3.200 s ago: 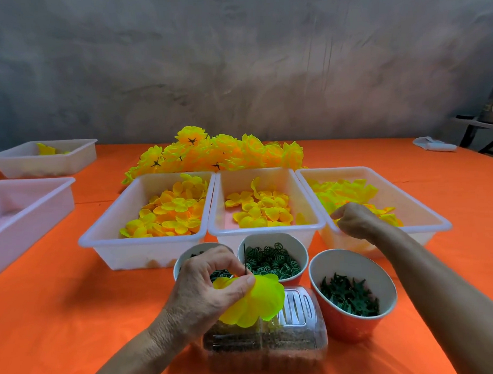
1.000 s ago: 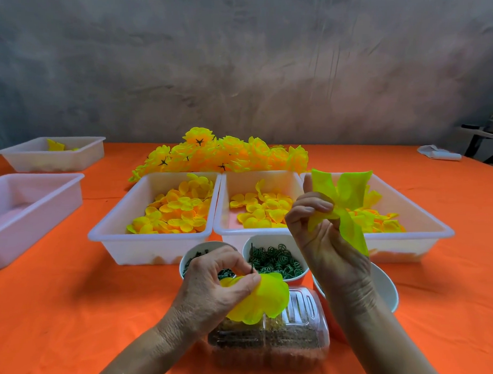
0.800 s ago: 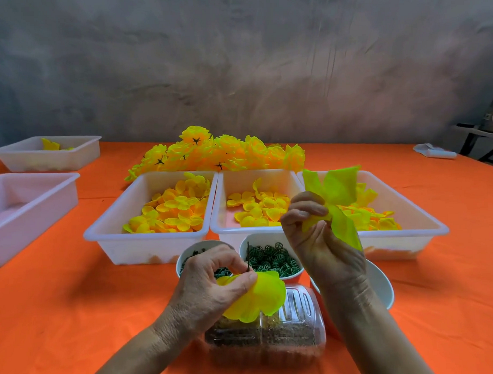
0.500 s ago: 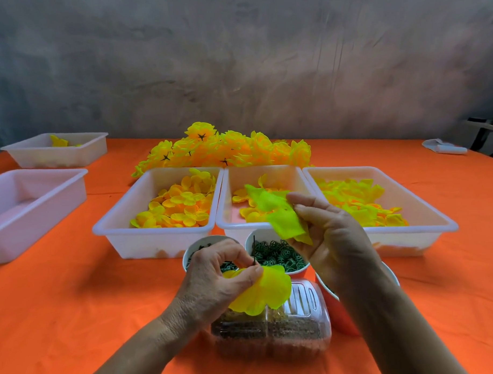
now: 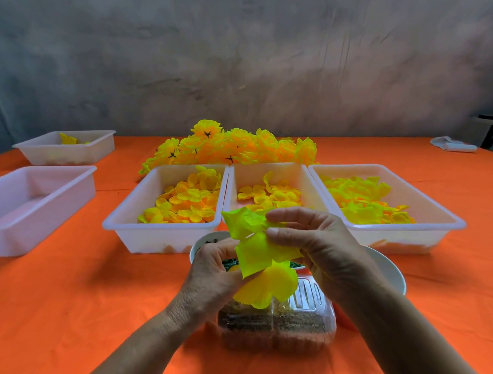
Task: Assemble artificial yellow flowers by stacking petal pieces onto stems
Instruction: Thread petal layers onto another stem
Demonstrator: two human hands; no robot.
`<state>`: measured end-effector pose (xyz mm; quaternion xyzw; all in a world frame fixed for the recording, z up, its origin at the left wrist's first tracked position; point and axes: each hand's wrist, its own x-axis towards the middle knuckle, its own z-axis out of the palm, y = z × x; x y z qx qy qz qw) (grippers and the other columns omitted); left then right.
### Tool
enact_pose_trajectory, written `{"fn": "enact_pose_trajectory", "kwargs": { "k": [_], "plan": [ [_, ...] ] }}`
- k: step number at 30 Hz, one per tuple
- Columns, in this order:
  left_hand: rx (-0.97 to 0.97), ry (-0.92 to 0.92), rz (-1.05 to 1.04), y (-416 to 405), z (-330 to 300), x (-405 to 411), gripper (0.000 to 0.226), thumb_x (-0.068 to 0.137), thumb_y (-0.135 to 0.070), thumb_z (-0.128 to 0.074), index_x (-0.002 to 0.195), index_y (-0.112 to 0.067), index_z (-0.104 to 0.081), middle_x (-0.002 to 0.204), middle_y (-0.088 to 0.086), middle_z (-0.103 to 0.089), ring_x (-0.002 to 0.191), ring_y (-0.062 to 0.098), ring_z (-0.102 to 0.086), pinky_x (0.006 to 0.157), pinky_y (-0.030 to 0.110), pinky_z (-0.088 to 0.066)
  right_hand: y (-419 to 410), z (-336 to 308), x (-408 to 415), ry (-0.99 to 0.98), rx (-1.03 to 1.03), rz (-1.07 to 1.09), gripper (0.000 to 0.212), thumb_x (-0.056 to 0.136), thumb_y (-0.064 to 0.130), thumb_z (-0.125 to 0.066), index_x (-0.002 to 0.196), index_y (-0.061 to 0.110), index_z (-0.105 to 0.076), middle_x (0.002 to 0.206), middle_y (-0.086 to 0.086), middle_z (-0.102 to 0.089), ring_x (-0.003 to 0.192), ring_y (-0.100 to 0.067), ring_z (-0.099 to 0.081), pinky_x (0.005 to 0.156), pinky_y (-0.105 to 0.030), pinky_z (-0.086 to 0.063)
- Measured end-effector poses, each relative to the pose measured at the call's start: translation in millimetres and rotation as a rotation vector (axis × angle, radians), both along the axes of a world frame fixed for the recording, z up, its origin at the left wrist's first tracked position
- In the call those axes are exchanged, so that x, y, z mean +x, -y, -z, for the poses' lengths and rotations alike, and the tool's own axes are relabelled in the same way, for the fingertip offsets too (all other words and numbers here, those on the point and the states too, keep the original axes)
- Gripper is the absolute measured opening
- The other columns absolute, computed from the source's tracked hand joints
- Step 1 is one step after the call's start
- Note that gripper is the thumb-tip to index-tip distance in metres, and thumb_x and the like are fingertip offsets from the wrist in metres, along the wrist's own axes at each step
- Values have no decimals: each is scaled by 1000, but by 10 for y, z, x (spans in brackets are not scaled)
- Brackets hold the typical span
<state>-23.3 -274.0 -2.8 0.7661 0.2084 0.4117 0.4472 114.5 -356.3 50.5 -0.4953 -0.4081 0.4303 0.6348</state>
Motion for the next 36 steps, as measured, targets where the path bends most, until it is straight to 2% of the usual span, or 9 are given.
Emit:
{"fn": "enact_pose_trajectory", "kwargs": {
  "k": [6,10,13,15,17,20,25,29,36],
  "plan": [
    [16,-39,28,-8,-80,-57,24,69,-26,-73,81,-47,-73,83,-18,-72,78,-4,-64,69,16,-50,-52,-26,-12,2,-52,5,23,45,15,-76,68,18,-76,75,-7,-73,63,-20,-67,58,-27,-52],
    [-70,-16,52,-26,-118,-105,13,69,-24,-71,81,-25,-77,84,5,-73,75,3,-62,69,24,-51,-63,-34,-15,-7,-68,1,21,46,12,-76,67,16,-76,73,-8,-72,60,-20,-67,54,-25,-54],
    [-223,63,88,-60,-131,-160,27,69,-12,-64,92,-2,-74,92,22,-71,85,23,-66,76,39,-54,-56,-34,-13,-3,-74,-4,21,47,12,-76,67,17,-76,72,-8,-72,58,-18,-67,53,-24,-54],
    [-295,107,118,-68,-169,-202,33,65,-7,-60,96,-2,-73,97,22,-71,90,28,-66,79,42,-55,-51,-37,-10,-1,-71,-1,20,47,13,-76,67,17,-76,71,-7,-72,57,-17,-66,53,-23,-53],
    [-338,155,169,-64,-229,-241,43,58,-14,-62,97,-3,-73,100,19,-71,95,30,-66,84,37,-53,-47,-47,-13,3,-69,9,20,47,14,-76,66,18,-76,69,-7,-72,54,-16,-65,51,-22,-52],
    [-437,199,134,-58,-299,-238,55,58,-33,-64,100,2,-69,109,26,-66,104,44,-58,100,53,-41,-50,-66,-24,16,-68,19,19,47,15,-76,66,18,-76,67,-6,-71,53,-15,-64,48,-21,-50],
    [-570,161,54,28,-389,-111,41,52,-27,-87,88,-11,-75,97,16,-72,92,29,-65,103,57,-40,-52,-96,-43,24,-55,24,18,46,14,-76,65,17,-76,67,-6,-71,53,-15,-65,45,-21,-49],
    [-623,148,-2,91,-427,-18,41,39,-37,-80,76,-18,-77,85,10,-74,84,27,-67,99,56,-43,-48,-114,-10,68,-76,21,19,49,18,-75,67,19,-76,66,-3,-71,55,-12,-65,45,-20,-47],
    [-711,100,-13,77,-467,1,55,39,-28,-78,89,-8,-72,91,16,-72,85,30,-64,95,53,-46,-60,-169,9,136,-132,-3,26,51,20,-75,78,20,-75,78,-6,-73,69,-20,-67,72,-38,-53]
  ]
}}
